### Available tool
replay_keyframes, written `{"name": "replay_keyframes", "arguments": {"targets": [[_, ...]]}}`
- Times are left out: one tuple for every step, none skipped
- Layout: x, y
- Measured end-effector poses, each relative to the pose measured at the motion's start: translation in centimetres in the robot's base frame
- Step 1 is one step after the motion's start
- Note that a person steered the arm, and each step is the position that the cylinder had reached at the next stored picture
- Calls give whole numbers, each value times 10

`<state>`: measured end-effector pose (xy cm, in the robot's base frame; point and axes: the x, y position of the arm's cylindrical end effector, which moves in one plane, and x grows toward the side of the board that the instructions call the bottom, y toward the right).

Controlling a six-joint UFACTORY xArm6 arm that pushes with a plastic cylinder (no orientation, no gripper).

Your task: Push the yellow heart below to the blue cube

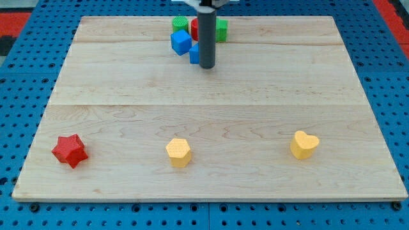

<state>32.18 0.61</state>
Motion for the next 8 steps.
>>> {"name": "replay_keyframes", "arguments": {"targets": [[-21, -6], [20, -11], [78, 50], [89, 142], [128, 260], [202, 258], [212, 168], [224, 91]]}}
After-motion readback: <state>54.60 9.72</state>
